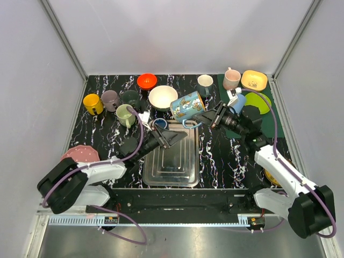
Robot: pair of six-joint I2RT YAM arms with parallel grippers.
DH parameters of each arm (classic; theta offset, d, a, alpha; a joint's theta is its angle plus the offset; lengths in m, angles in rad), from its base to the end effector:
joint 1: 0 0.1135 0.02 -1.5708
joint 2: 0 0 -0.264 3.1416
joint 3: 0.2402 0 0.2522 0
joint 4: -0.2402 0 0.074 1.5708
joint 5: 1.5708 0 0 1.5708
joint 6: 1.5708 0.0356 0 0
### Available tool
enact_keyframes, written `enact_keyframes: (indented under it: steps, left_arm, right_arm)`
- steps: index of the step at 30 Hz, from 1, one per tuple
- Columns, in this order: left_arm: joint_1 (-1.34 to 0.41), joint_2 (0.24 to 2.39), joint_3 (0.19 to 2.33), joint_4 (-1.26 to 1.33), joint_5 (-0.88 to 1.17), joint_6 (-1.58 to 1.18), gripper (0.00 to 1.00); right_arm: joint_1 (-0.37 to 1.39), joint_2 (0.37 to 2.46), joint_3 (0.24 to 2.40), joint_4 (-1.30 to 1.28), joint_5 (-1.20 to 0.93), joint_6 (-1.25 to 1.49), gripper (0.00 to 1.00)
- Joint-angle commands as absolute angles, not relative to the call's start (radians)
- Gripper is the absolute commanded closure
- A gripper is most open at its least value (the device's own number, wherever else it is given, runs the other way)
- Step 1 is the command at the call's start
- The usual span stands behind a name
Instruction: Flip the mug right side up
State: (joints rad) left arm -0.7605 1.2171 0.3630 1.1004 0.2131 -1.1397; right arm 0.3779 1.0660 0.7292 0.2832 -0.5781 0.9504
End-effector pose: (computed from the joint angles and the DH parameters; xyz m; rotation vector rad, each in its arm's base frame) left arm 0.1688 -0.1710 0.2424 -0.0830 1.5569 -1.7076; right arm 0.2224 0.1092 0.3147 0.0212 1.8355 1.4459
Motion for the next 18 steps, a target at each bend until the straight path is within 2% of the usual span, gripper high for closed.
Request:
enact_keyframes:
  steps: [1,5,14,17,18]
  left_arm:
    - [-0.811,1.313,0.443,1.390,0.253,-1.200,0.01]
    - [-0.811,1.364,0.468,1.488,0.225,-1.210,0.01]
    - [-0.811,1.413,0.592,1.499,0.201,-1.192,0.01]
    - [-0.808,1.428,0.626,1.497,0.216,-1.193,0.17]
    - [-0.804,1.436,0.632,1.511,0.224,-1.196,0.33]
  right_arm:
    - [0.379,1.008,0.746,0.572,-0.658,1.035,1.00]
    - [0.379,0.994,0.704,0.658,-0.683,1.103,1.00]
    - [0.379,0.942,0.661,0.632,-0.722,1.106,1.00]
    - [0.379,0.923,0.643,0.611,-0.727,1.095,1.00]
    - [0.380,0.916,0.637,0.609,-0.729,1.094,1.00]
